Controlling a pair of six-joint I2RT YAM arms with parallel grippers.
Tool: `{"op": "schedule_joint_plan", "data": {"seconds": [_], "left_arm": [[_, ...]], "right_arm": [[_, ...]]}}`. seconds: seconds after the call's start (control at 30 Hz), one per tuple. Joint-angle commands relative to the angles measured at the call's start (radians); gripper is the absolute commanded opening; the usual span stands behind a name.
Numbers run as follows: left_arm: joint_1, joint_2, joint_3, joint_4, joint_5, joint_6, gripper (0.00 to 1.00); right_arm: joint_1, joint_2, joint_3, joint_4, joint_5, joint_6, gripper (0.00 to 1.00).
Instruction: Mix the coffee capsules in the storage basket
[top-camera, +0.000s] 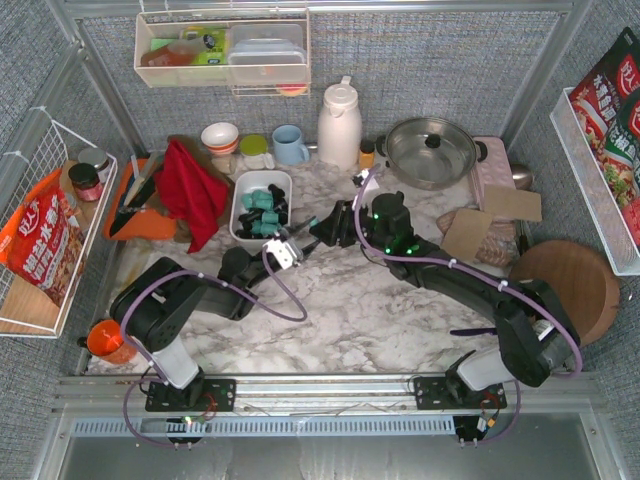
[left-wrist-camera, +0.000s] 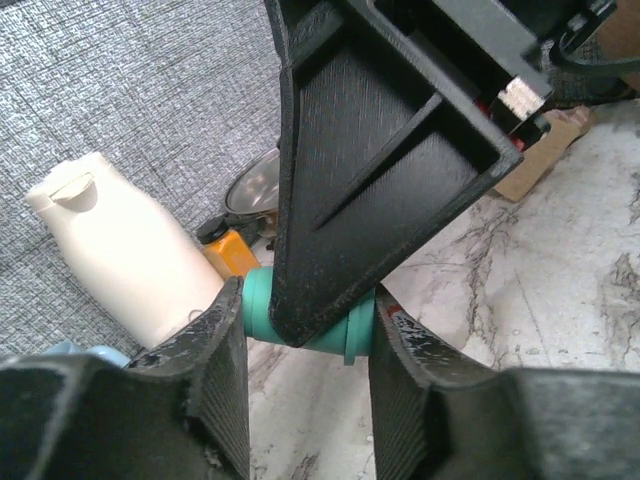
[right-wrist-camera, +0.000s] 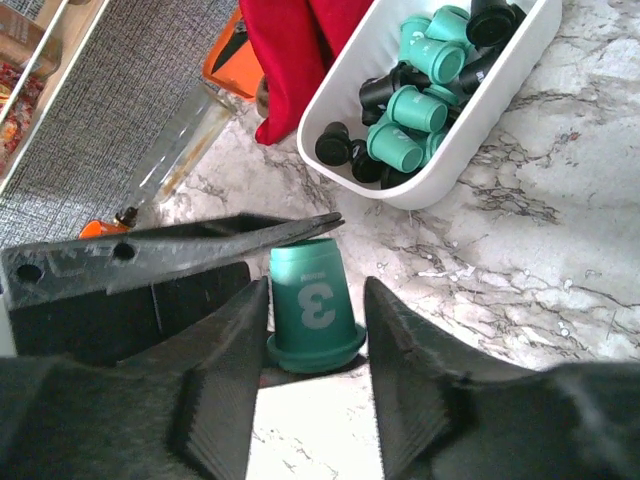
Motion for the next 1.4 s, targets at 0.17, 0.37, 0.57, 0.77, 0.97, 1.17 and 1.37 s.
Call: {"op": "schedule_joint_plan", "data": {"seconds": [0.17,0.37,0.57,0.77,0.97,1.17,1.37], "left_arm": [[0.002,-0.036,-0.022,-0.048,-0.073,0.010,0.23],[0.046,-0.142,0.000,-0.320,-0.265,-0.036,0.06],[0.231,-0.204,0.178,-0.815,-0.392,-0.215,0.00],[0.295,-0.045,0.388,-1.070,-0.350,-0.259,0.00],[0.318,0.145,0.592,-1.159,-0.329,-0.247,0.00],[0.317,0.228,0.715,-1.275,-0.261,-0.249,0.27],[0.317,0.165,0.671,-1.272,-0.239,-0.271,0.55]], "right_arm": [[0.000,-0.093,-0.001,-0.107,0.115,-0.104,0.64],[-0.002,-0.190,-0.003,-0.261,0.293,-0.305,0.71],[-0.002,-0.260,-0.066,-0.334,0.547,-0.513,0.78],[-0.003,-0.275,-0.140,-0.306,0.727,-0.625,0.88],[-0.012,-0.292,-0.173,-0.291,0.745,-0.642,0.92],[-0.024,-0.304,-0.180,-0.296,0.768,-0.655,0.98],[-0.042,-0.317,-0.185,-0.308,0.796,-0.667,0.99]]}}
